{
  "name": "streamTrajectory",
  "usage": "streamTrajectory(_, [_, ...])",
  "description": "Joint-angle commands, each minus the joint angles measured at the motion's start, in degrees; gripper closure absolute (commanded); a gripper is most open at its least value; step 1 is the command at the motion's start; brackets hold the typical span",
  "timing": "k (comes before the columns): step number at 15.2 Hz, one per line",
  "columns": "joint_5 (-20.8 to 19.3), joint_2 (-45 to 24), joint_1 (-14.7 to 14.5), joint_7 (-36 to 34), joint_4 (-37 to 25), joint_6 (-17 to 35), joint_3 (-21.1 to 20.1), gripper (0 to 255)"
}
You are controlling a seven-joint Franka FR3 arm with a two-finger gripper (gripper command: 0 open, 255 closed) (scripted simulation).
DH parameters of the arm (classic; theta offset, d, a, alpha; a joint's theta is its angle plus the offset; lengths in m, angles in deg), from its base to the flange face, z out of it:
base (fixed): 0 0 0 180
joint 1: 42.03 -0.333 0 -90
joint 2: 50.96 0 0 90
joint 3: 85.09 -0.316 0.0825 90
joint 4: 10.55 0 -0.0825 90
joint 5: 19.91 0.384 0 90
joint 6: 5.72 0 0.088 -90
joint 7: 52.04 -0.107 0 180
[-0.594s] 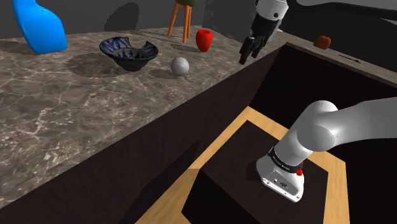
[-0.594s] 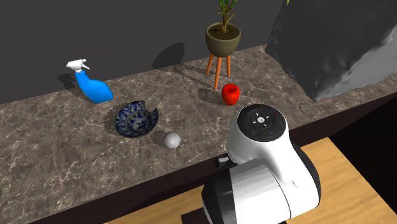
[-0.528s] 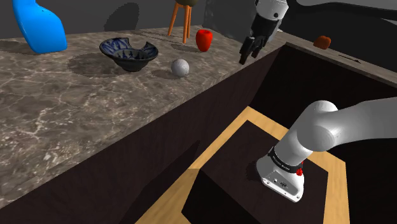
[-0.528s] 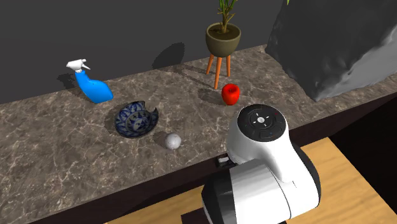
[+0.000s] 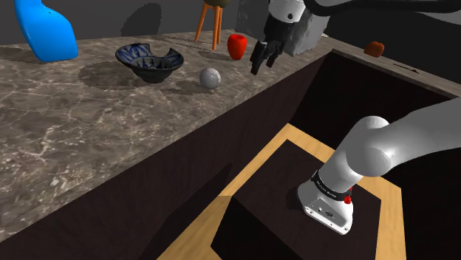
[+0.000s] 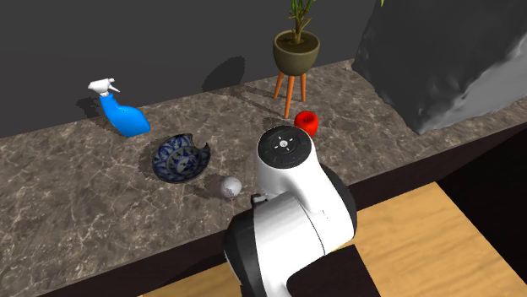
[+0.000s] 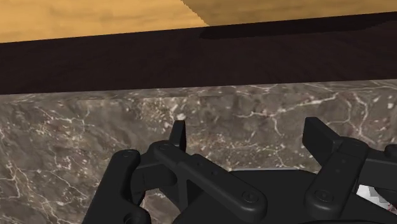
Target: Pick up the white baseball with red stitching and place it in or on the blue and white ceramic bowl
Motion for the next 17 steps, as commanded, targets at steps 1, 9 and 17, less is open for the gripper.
streamTrajectory(1, [0.8, -2.7, -0.6, -0.9, -1.5, 1.8, -1.1, 0])
streamTrajectory(9, [1.9, -15.6, -2.6, -5.4, -10.9, 7.7, -6.2, 0])
streamTrajectory(17, [1.3, -20.7, -3.1, -7.1, -11.7, 12.7, -7.8, 0])
